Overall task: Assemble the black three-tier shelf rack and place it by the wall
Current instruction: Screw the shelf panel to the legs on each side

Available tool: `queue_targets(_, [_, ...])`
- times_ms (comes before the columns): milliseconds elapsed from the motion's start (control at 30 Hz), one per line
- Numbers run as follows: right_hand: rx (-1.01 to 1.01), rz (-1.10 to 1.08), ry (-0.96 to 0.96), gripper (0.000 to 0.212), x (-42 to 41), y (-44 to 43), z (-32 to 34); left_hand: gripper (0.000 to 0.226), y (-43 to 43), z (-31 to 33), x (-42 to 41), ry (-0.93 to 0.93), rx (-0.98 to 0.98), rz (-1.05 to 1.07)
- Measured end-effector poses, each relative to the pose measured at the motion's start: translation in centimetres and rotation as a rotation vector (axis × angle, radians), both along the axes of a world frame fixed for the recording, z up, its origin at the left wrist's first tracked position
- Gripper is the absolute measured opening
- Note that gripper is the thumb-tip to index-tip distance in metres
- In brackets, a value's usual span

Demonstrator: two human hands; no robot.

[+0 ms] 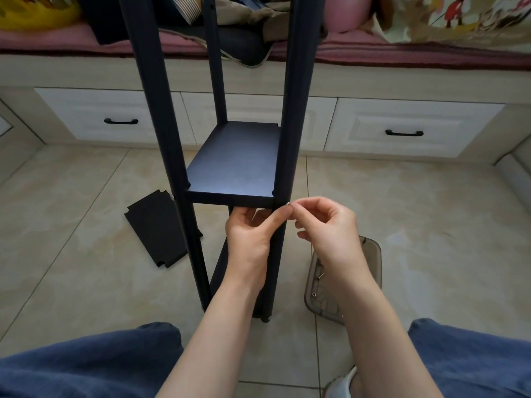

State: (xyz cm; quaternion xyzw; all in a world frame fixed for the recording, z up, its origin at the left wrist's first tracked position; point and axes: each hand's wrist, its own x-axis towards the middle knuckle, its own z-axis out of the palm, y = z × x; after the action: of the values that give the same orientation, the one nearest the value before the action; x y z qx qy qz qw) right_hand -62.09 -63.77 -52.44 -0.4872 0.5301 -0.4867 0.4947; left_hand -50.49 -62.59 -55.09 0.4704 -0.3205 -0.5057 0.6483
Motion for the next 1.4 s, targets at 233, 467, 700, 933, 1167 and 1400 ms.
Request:
queue_targets(233, [0.103,-0.024,0.266,0.013,-3.1,-1.3,-3.2,0.061,0.0,-0.2,-1.2,-0.052,0.053,0.116])
queue_targets(467, [0.474,-0.108,0.586,0.021,-6.4,-1.4,-13.8,0.054,0.0,0.4,-2.3,-0.05,0.012,0.176])
queue_targets(700, [0.696,0.038,0.679,0.022,-6.4,-1.5,-22.3,0.058,0.2,0.2,-2.3,-0.052,0.023,0.285])
queue_targets(933, [0.753,0.206,0.777,0.025,-7.9,-3.6,-26.5,0.058,-0.4,-0.6,-1.7,-0.086,0.037,0.332])
queue_targets(1167, [0.684,0.312,0.929,0.025,-7.4,-4.3,-27.3,0.068,-0.8,-1.2,-1.5,-0.137,0.036,0.323])
queue_targets(1400, [0.634,0.354,1.078,0.026,-7.0,-4.2,-27.8,0.07,-0.9,-1.3,-1.3,-0.16,0.038,0.323])
